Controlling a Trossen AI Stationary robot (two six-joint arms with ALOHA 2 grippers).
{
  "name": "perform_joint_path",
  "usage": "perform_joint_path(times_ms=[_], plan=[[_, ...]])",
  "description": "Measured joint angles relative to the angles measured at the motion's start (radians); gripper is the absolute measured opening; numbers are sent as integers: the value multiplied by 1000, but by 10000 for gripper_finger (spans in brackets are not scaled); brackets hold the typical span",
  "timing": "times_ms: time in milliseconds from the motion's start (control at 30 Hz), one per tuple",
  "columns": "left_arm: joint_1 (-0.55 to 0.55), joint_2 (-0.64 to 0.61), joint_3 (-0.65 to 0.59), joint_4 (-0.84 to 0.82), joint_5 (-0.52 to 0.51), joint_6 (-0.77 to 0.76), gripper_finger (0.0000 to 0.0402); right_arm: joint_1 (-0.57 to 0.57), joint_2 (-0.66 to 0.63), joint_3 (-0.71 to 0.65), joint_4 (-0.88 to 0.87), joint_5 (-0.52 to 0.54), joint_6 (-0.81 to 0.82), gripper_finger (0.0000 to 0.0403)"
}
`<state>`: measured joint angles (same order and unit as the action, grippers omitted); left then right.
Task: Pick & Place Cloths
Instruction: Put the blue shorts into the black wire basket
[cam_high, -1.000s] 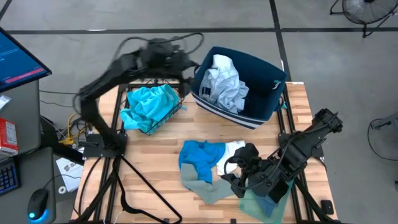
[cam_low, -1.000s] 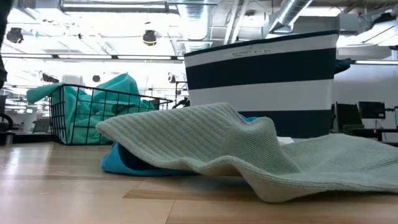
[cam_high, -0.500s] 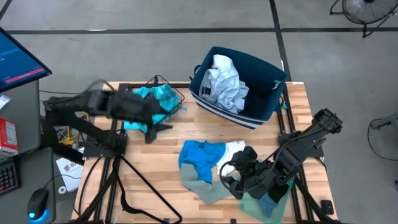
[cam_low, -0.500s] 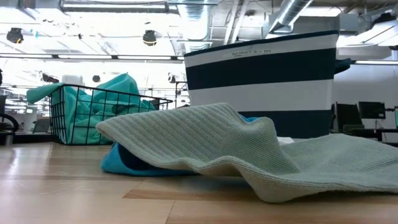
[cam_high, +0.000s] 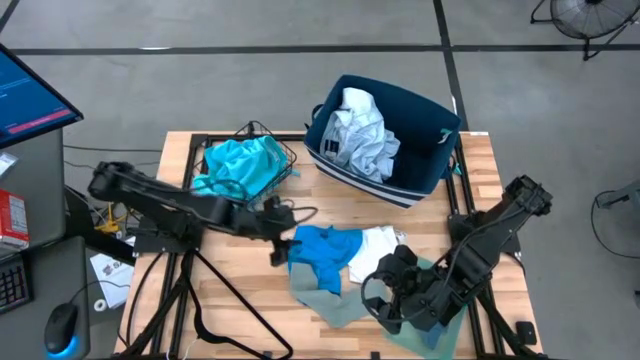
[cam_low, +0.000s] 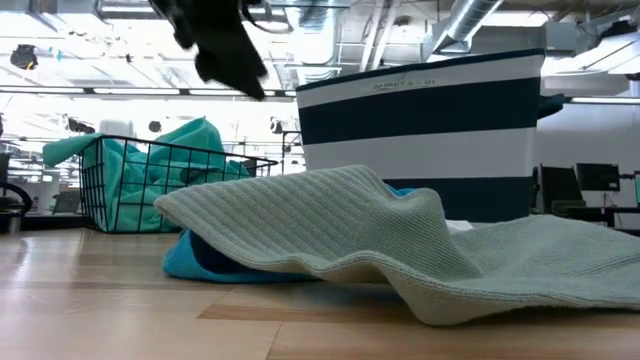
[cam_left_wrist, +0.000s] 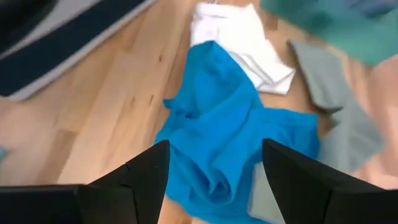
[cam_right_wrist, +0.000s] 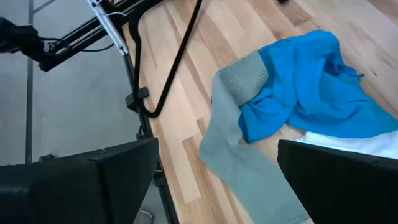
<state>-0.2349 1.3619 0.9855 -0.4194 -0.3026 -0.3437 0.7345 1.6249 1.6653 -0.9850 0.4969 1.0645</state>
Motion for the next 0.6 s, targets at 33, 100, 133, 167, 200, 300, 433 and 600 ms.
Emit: perform_joint_path(times_ms=[33, 100, 133, 167, 200, 300, 433, 600], plan=[[0, 28, -2, 15, 2, 3, 235, 5, 0, 0, 1, 0, 0, 322], [0, 88, -4, 61, 4, 23, 235, 11, 0, 0, 3, 0, 0, 322], [0, 116, -4, 90, 4, 36, 235, 14, 0, 0, 3, 0, 0, 322], [1, 142, -4, 115, 4, 53, 235, 18, 0, 0, 3, 0, 0, 322], [7, 165, -4, 134, 4, 70, 235, 19, 0, 0, 3, 1, 1, 322], [32, 236, -2, 160, 6, 99, 235, 19, 0, 0, 6, 2, 3, 322], [74, 315, -3, 157, 3, 112, 235, 19, 0, 0, 10, 2, 3, 322], [87, 394, -3, 176, 6, 204, 235, 19, 0, 0, 19, 3, 3, 322]])
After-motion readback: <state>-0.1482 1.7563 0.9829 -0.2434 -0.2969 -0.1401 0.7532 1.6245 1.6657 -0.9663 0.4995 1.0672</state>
